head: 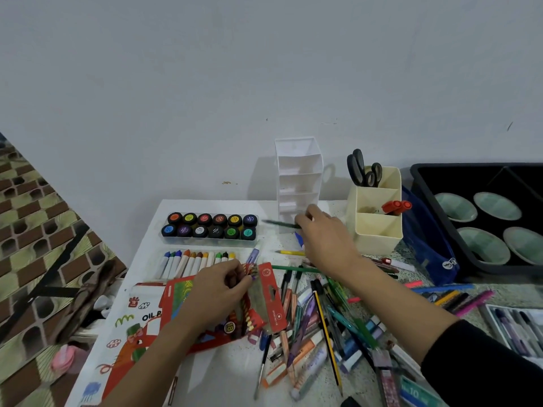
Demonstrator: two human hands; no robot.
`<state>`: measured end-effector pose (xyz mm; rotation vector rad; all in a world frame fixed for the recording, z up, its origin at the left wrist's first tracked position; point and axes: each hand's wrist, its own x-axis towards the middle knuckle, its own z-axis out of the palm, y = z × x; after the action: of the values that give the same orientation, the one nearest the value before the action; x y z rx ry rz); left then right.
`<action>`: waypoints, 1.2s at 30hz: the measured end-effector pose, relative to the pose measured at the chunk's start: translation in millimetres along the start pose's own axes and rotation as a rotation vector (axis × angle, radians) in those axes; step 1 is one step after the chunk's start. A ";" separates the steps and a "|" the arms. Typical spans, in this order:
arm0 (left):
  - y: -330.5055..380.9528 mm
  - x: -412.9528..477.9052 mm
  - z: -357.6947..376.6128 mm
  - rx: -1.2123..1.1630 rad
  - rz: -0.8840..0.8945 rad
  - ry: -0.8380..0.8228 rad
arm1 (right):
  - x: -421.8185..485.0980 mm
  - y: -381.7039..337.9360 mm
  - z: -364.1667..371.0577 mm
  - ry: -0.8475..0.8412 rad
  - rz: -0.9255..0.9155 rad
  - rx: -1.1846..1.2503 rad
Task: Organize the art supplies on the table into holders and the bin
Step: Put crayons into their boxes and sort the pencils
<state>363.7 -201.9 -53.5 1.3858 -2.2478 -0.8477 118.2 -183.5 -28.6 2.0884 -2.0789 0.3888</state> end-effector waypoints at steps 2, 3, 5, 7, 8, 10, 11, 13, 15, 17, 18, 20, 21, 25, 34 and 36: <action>-0.4 1.2 -0.1 0.011 -0.013 -0.021 | -1.6 -5.8 -13.5 0.099 0.033 0.212; -0.3 1.5 -0.2 0.012 -0.018 -0.027 | -3.4 -10.1 -19.9 0.128 0.065 0.342; 0.7 1.0 -0.4 0.001 -0.023 -0.032 | -6.9 -19.8 -33.2 0.131 0.189 0.674; 1.6 0.2 0.0 -0.017 -0.025 -0.036 | -12.4 -29.4 -36.8 0.045 0.346 1.028; 1.7 0.1 0.3 -0.022 -0.026 -0.037 | -16.1 -33.9 -34.3 -0.010 0.418 1.156; 0.8 -0.3 1.2 -0.028 -0.025 -0.035 | -23.1 -40.6 -22.7 -0.109 0.559 1.354; 0.3 -0.9 1.6 -0.029 -0.022 -0.033 | -26.2 -43.6 -16.1 -0.143 0.619 1.428; -0.7 -2.6 2.7 -0.034 -0.014 -0.029 | -30.3 -47.9 -4.9 -0.192 0.723 1.553; -1.7 -4.5 4.0 -0.056 -0.001 -0.014 | -31.2 -49.9 -1.3 -0.226 0.800 1.671; -3.8 -5.5 5.2 -0.076 0.013 0.009 | -31.3 -50.5 -1.1 -0.236 0.849 1.774; -4.9 -5.7 5.9 -0.079 0.023 0.019 | -32.0 -49.8 -1.2 -0.236 0.851 1.790; -6.8 -6.1 7.8 -0.071 0.049 0.032 | -34.9 -47.3 0.8 -0.258 0.814 1.773; -7.3 -6.1 8.7 -0.057 0.061 0.037 | -36.9 -46.0 1.5 -0.288 0.785 1.751; -12.6 -5.5 12.3 -0.018 0.094 0.078 | -41.2 -37.6 -0.7 -0.348 0.736 1.654; -20.9 -14.6 22.2 0.112 0.116 0.085 | -39.5 -22.3 -0.9 -0.292 0.231 0.689; -19.8 -14.9 23.6 0.134 0.126 0.093 | -41.4 -33.0 2.7 -0.250 0.051 0.498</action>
<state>369.9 -188.2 -84.2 1.2960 -2.3281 -0.5891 151.5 -144.3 -41.5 2.4657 -2.3709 0.7561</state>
